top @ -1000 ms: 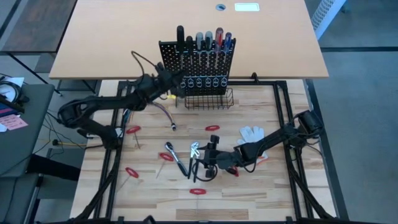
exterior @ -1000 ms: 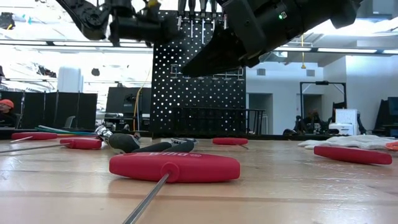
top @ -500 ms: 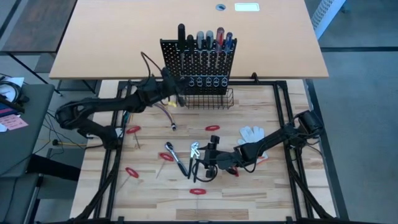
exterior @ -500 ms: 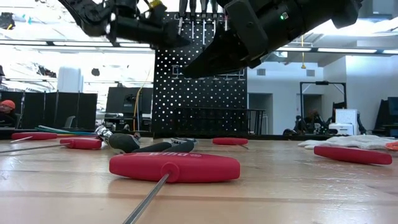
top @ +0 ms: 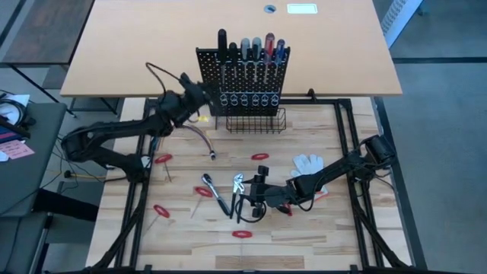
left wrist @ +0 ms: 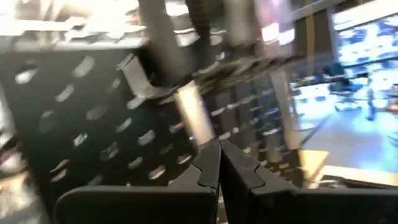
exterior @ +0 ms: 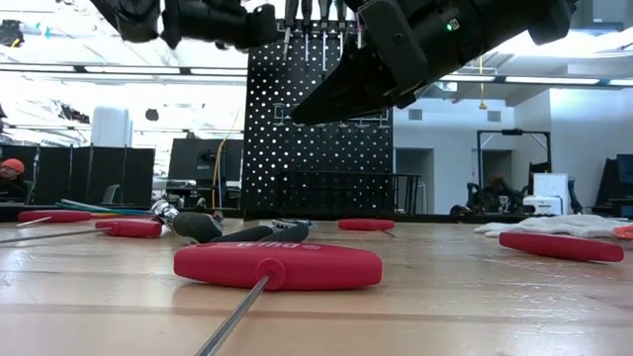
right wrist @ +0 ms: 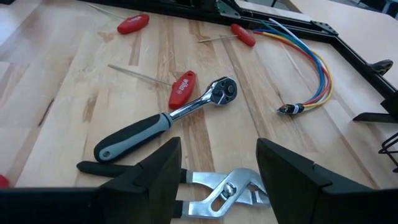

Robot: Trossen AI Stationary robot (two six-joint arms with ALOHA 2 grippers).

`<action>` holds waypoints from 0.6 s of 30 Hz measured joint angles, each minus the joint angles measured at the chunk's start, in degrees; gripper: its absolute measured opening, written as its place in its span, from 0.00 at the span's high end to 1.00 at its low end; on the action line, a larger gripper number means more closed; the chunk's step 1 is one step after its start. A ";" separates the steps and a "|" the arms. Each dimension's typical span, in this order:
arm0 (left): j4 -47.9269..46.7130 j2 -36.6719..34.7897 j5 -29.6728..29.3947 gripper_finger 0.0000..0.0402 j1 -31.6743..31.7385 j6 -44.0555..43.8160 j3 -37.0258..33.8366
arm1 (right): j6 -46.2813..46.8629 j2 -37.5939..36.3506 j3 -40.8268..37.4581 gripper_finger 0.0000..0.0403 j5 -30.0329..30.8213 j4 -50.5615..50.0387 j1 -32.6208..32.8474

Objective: Hang tools onto peg board
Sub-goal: Adjust the black corx screw

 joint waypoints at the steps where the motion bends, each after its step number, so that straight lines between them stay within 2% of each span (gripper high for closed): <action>1: 0.08 0.57 0.01 1.00 1.47 -1.60 0.00 | 0.00 0.00 0.00 0.47 0.00 0.02 0.00; 5: -1.38 2.66 5.18 1.00 5.27 -5.38 -0.02 | 0.02 0.00 0.00 0.47 0.00 0.07 0.00; 8: -3.14 2.76 6.34 1.00 4.69 -4.97 -0.02 | 0.02 0.00 0.00 0.47 0.00 -0.02 0.00; 15: -5.68 -1.47 0.77 1.00 -0.19 0.96 -0.04 | 0.02 0.00 0.00 0.47 0.00 -0.03 0.00; 18: -8.78 -3.83 1.95 1.00 -1.26 1.52 -0.02 | 0.04 0.00 0.00 0.47 0.00 -0.09 0.00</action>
